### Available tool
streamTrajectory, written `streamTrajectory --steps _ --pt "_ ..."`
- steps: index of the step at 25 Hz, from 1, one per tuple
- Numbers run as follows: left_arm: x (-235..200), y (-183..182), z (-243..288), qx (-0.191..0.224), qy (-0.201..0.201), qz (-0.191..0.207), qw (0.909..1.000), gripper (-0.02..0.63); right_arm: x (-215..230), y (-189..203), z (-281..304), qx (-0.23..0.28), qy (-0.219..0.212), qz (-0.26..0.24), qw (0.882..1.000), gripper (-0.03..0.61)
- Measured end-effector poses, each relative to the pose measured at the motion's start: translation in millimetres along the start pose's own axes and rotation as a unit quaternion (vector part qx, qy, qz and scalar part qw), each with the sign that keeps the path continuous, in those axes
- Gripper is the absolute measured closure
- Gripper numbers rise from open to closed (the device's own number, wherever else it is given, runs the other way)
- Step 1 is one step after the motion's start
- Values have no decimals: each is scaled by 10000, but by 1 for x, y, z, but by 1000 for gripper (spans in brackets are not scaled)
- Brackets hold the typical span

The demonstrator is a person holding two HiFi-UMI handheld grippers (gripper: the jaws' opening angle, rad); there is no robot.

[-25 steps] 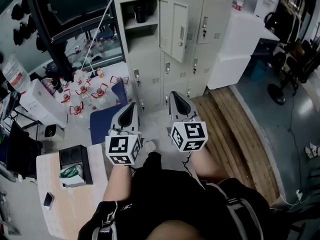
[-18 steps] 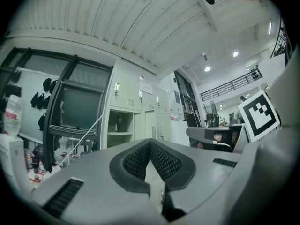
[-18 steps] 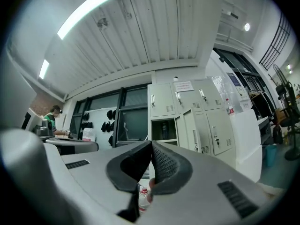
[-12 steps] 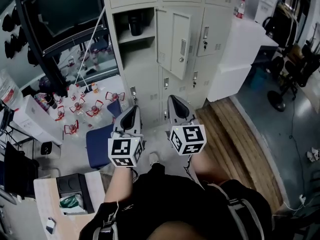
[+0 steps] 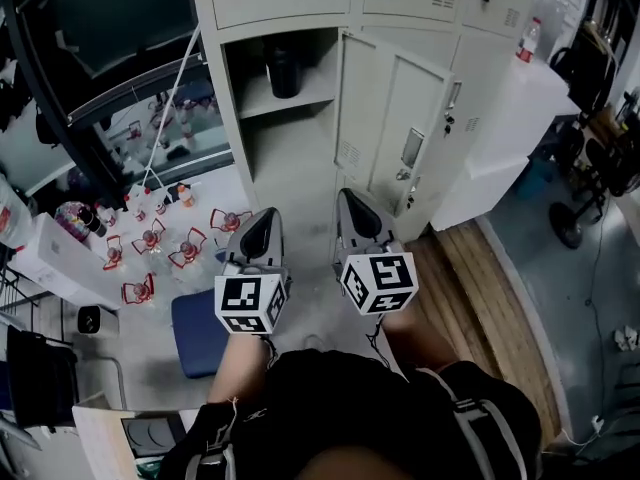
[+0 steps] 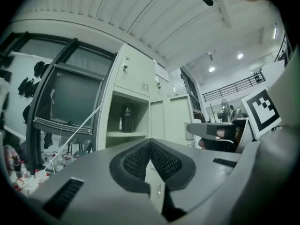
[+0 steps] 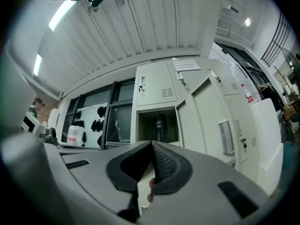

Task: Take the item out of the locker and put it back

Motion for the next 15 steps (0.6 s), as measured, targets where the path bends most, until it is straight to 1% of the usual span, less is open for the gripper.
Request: streamTrajectory --steps 4,7,10,15 --pt "-47 8 64 -9 -35 -31 10000 601 20 -3 78 -13 10 79 10000 565" --pt "-71 12 99 -23 -46 -21 10000 601 31 -4 121 -24 7 101 9999 565" --pt "-81 18 122 -100 -46 -25 9999 601 40 -3 146 -55 -7 90 9999 565" --pt "-89 26 141 -243 -158 -84 9995 601 54 -1 171 -150 -44 99 9998 565"
Point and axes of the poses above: the fingertips, and each gripper's own axes: z forward along the fingers, x to its right, y out of its underside, the point moved 6 cm from there along -z, backward along the fingers, and after that the axes turned 15 degrees about z, right-handed, at the moved point
